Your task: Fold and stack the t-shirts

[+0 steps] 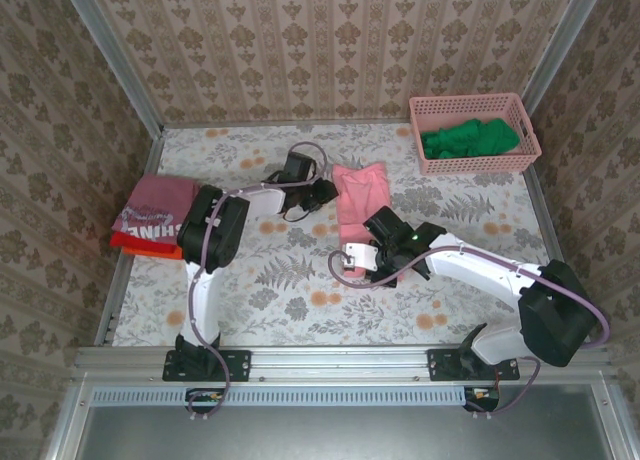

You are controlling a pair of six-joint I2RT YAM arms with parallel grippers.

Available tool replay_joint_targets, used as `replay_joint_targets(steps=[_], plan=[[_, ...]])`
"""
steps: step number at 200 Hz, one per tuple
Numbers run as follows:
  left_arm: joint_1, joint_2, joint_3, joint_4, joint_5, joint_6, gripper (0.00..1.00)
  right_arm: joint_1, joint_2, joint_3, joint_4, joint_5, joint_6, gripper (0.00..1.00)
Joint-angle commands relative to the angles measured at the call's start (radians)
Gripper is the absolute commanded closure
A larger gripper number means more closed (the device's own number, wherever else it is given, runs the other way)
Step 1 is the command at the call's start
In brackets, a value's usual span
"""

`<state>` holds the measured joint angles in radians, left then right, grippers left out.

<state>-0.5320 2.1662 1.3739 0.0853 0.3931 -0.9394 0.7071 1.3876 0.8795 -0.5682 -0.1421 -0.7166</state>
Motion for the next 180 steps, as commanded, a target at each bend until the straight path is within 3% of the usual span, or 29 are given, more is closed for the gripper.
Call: replay_joint_targets(steps=[1, 56, 91, 136, 180], plan=[[-0.013, 0.031, 0.013, 0.006, 0.051, -0.034, 0.77, 0.008, -0.034, -0.014, -0.024, -0.024, 0.023, 1.00], [-0.039, 0.080, 0.069, -0.069, 0.051, -0.008, 0.79, 0.007, -0.033, -0.027, -0.004, -0.024, 0.022, 1.00], [-0.030, 0.087, 0.024, -0.045, 0.055, -0.037, 1.00, 0.007, -0.047, -0.010, -0.049, -0.032, 0.010, 1.00], [-0.024, 0.056, -0.052, -0.050, 0.133, 0.061, 1.00, 0.009, -0.074, 0.061, -0.187, -0.115, 0.016, 1.00], [-0.028, 0.036, -0.163, -0.037, 0.228, 0.072, 1.00, -0.029, -0.011, 0.238, -0.334, -0.140, -0.091, 1.00]])
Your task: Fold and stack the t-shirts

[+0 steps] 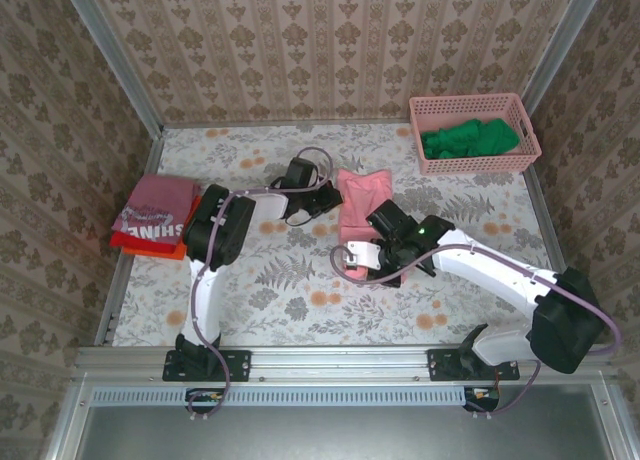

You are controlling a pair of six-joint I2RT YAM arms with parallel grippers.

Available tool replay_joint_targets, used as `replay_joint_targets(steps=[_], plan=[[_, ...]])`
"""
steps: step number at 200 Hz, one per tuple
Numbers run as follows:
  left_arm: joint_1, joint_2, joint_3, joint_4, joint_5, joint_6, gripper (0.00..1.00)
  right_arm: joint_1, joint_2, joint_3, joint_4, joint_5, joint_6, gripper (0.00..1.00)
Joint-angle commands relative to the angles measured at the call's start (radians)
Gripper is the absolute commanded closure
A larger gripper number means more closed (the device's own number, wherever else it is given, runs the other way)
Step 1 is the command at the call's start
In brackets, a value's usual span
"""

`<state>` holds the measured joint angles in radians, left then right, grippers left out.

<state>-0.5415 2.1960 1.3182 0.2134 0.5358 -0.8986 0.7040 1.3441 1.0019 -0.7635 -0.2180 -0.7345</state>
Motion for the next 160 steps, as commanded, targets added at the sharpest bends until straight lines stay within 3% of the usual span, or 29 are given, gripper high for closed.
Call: replay_joint_targets(steps=[1, 78, 160], plan=[[-0.018, 0.003, -0.110, -0.165, 0.085, 0.031, 1.00, -0.027, 0.037, 0.121, -0.142, -0.066, -0.078, 1.00], [-0.028, -0.038, -0.225, -0.189, 0.099, 0.073, 1.00, -0.191, 0.375, 0.529, -0.316, -0.011, -0.276, 1.00], [-0.016, 0.045, -0.253, -0.130, 0.099, 0.038, 1.00, -0.274, 0.607, 0.774, -0.220, 0.010, -0.378, 1.00]])
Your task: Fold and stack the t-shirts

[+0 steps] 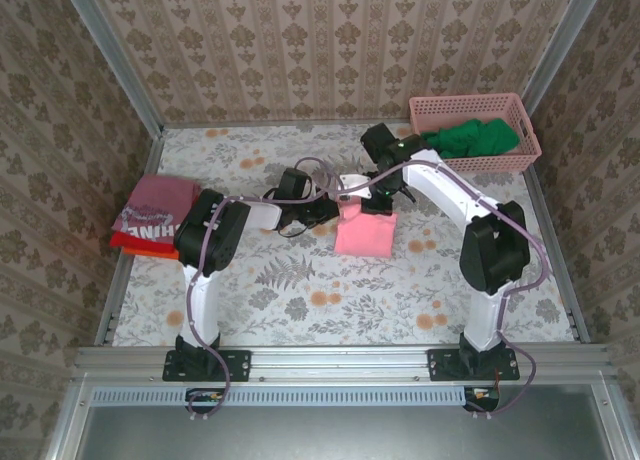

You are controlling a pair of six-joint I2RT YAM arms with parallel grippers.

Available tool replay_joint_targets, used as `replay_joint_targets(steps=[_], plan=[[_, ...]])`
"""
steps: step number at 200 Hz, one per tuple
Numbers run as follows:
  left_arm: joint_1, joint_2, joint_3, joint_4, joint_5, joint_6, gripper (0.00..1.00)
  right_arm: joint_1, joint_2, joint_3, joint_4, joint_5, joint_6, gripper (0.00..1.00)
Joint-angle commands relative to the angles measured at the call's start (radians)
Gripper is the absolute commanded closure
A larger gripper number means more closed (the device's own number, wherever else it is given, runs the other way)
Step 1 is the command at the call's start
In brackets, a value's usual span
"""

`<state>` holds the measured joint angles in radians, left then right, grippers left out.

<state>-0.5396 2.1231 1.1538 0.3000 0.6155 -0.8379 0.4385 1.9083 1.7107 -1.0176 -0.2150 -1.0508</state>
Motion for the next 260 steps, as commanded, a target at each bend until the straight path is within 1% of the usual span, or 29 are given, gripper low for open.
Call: replay_joint_targets(steps=[1, 18, 22, 44, 81, 102, 127, 168, 229, 260], plan=[[-0.018, 0.119, -0.090, -0.216, 0.020, -0.024, 1.00, -0.009, 0.044, 0.067, 0.034, 0.007, -0.064, 1.00], [-0.007, 0.135, -0.102, -0.181, 0.020, -0.045, 1.00, -0.013, 0.077, 0.101, 0.052, 0.016, -0.080, 1.00], [-0.004, 0.140, -0.103, -0.178, 0.049, -0.049, 1.00, -0.014, 0.086, 0.111, 0.054, 0.020, -0.083, 1.00], [0.003, 0.160, -0.101, -0.167, 0.062, -0.052, 1.00, -0.020, 0.125, 0.157, 0.067, 0.028, -0.089, 1.00], [0.009, 0.192, -0.098, -0.139, 0.081, -0.062, 1.00, -0.024, 0.160, 0.171, 0.141, 0.066, -0.102, 1.00], [0.012, 0.205, -0.100, -0.134, 0.084, -0.067, 1.00, -0.028, 0.185, 0.195, 0.155, 0.076, -0.107, 1.00], [0.015, 0.207, -0.105, -0.130, 0.082, -0.069, 1.00, -0.037, 0.196, 0.199, 0.194, 0.099, -0.109, 1.00], [0.017, 0.209, -0.111, -0.116, 0.080, -0.075, 1.00, -0.052, 0.215, 0.196, 0.239, 0.099, -0.115, 1.00], [0.020, 0.205, -0.117, -0.112, 0.079, -0.079, 1.00, -0.059, 0.287, 0.211, 0.269, 0.087, -0.115, 1.00], [0.021, 0.201, -0.123, -0.104, 0.076, -0.085, 1.00, -0.064, 0.325, 0.214, 0.293, 0.101, -0.108, 1.00]])
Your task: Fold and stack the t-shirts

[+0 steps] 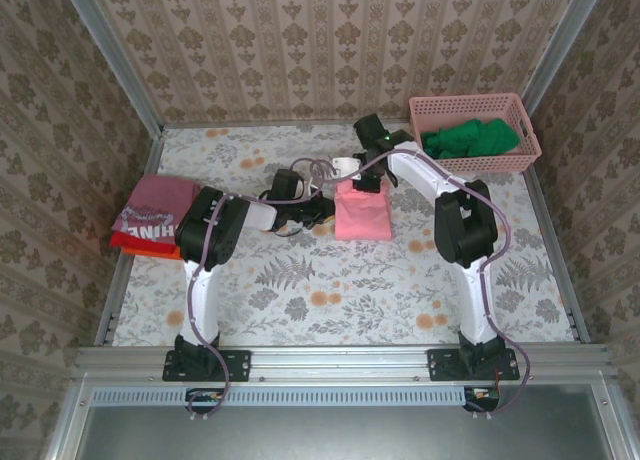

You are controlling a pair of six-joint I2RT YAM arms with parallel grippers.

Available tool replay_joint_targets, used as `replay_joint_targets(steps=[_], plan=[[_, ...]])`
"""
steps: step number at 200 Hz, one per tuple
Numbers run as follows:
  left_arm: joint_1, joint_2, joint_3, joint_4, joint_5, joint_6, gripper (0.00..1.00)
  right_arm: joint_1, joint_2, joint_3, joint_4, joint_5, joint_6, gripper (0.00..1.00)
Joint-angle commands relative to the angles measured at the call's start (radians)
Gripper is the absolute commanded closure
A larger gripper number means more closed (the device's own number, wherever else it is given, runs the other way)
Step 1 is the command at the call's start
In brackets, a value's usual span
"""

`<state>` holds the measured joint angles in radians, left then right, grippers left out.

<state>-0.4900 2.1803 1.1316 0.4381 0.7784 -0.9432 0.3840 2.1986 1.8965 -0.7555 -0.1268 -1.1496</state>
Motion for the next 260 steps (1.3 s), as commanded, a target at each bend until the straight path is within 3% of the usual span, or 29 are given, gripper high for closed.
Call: replay_joint_targets(steps=[1, 13, 24, 54, 77, 122, 147, 174, 214, 232, 260], plan=[[-0.028, 0.144, -0.101, -0.240, -0.087, 0.019, 1.00, -0.010, 0.036, 0.029, 0.032, 0.013, -0.010, 1.00], [-0.027, 0.147, -0.106, -0.227, -0.081, 0.011, 1.00, -0.010, 0.051, 0.029, 0.053, 0.020, 0.002, 1.00], [-0.025, 0.147, -0.110, -0.215, -0.078, 0.004, 1.00, -0.011, 0.061, 0.030, 0.073, 0.037, 0.018, 0.89], [-0.019, 0.135, -0.123, -0.199, -0.077, -0.009, 1.00, -0.011, 0.030, -0.013, 0.170, 0.067, 0.073, 0.38], [-0.018, 0.126, -0.124, -0.199, -0.073, -0.014, 1.00, -0.010, -0.049, -0.093, 0.289, 0.079, 0.124, 0.21], [-0.016, 0.060, -0.135, -0.201, -0.088, -0.025, 1.00, -0.013, -0.251, -0.352, 0.585, 0.138, 0.369, 0.16], [-0.016, -0.012, -0.124, -0.246, -0.098, -0.006, 1.00, -0.016, -0.366, -0.508, 0.733, 0.207, 0.684, 0.16], [-0.016, -0.088, -0.105, -0.322, -0.122, 0.024, 0.89, -0.035, -0.440, -0.573, 0.687, 0.237, 1.053, 0.12], [-0.015, -0.186, -0.097, -0.382, -0.160, 0.050, 0.66, -0.104, -0.446, -0.638, 0.621, 0.021, 1.445, 0.16], [-0.011, -0.228, -0.109, -0.405, -0.187, 0.058, 0.56, -0.132, -0.419, -0.674, 0.651, -0.063, 1.542, 0.17], [0.008, -0.316, -0.146, -0.437, -0.240, 0.061, 0.43, -0.134, -0.350, -0.649, 0.635, -0.118, 1.551, 0.21]])
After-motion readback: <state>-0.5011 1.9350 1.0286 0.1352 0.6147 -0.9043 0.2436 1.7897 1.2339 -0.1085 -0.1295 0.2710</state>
